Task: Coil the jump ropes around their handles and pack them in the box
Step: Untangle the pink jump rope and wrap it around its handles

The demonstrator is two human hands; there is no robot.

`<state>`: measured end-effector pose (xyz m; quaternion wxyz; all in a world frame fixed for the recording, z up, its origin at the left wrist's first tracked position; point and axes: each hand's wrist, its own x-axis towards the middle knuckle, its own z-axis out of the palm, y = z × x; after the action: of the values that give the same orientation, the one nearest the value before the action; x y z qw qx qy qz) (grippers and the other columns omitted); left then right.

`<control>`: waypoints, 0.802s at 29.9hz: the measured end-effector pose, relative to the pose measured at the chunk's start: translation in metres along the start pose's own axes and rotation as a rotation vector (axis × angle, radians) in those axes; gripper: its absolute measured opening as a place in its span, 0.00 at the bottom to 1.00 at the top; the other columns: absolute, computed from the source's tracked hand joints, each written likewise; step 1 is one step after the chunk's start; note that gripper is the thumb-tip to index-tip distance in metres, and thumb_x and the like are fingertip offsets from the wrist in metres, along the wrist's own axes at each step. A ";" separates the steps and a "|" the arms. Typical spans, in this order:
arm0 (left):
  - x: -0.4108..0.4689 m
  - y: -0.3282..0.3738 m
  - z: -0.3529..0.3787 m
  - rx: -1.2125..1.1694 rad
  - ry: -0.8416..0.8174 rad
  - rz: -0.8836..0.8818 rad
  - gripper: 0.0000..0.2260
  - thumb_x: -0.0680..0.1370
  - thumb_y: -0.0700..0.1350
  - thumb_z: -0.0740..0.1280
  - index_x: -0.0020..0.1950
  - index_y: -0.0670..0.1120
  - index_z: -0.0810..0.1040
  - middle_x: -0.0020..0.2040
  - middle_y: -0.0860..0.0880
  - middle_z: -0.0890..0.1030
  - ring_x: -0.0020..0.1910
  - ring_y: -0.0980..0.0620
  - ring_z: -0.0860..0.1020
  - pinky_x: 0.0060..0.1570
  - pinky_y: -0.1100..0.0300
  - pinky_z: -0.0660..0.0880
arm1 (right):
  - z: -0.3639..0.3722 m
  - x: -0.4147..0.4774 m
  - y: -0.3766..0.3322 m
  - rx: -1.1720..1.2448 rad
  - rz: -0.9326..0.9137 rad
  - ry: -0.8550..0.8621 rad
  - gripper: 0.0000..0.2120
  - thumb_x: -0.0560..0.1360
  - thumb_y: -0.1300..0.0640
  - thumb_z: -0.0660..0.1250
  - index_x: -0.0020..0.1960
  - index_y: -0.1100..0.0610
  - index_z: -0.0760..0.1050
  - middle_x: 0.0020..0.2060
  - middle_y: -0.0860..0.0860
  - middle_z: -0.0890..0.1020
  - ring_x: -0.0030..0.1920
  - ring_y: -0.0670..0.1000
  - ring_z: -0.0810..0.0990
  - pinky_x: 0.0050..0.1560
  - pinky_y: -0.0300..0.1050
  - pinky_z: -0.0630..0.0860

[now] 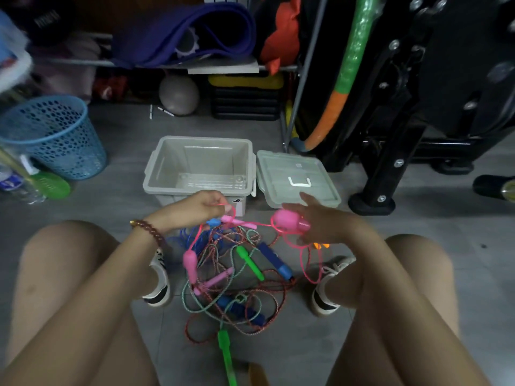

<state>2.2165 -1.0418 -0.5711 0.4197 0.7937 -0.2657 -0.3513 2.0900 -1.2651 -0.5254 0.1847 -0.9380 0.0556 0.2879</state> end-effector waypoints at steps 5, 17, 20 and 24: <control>0.002 0.026 0.008 -0.340 0.133 0.050 0.08 0.81 0.35 0.54 0.56 0.38 0.71 0.24 0.59 0.70 0.22 0.62 0.62 0.30 0.67 0.72 | 0.003 0.015 0.002 0.241 0.144 0.229 0.09 0.77 0.55 0.62 0.51 0.61 0.73 0.42 0.56 0.80 0.40 0.55 0.81 0.40 0.45 0.74; -0.006 0.061 0.013 -1.078 0.155 0.299 0.12 0.82 0.40 0.52 0.56 0.46 0.74 0.29 0.54 0.63 0.27 0.60 0.62 0.35 0.65 0.72 | 0.042 0.035 -0.050 0.892 -0.250 0.138 0.06 0.77 0.54 0.66 0.53 0.51 0.77 0.52 0.55 0.81 0.52 0.50 0.78 0.60 0.46 0.72; -0.006 0.058 0.011 -1.015 0.250 0.320 0.12 0.82 0.40 0.52 0.56 0.46 0.74 0.29 0.54 0.64 0.28 0.59 0.63 0.38 0.63 0.73 | 0.041 0.040 -0.057 0.995 -0.175 0.252 0.05 0.77 0.60 0.65 0.43 0.53 0.75 0.37 0.49 0.79 0.38 0.46 0.76 0.42 0.38 0.72; -0.006 0.053 0.009 -0.655 0.436 0.214 0.10 0.81 0.41 0.57 0.59 0.51 0.74 0.43 0.54 0.76 0.42 0.61 0.75 0.54 0.59 0.73 | 0.035 0.042 -0.054 1.156 -0.171 0.404 0.08 0.76 0.69 0.64 0.41 0.58 0.75 0.27 0.50 0.80 0.27 0.45 0.79 0.35 0.41 0.77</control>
<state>2.1988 -1.0685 -0.5274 0.7309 0.6419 -0.1254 -0.1951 2.1181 -1.2020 -0.5588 0.6715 -0.7232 0.1610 0.0119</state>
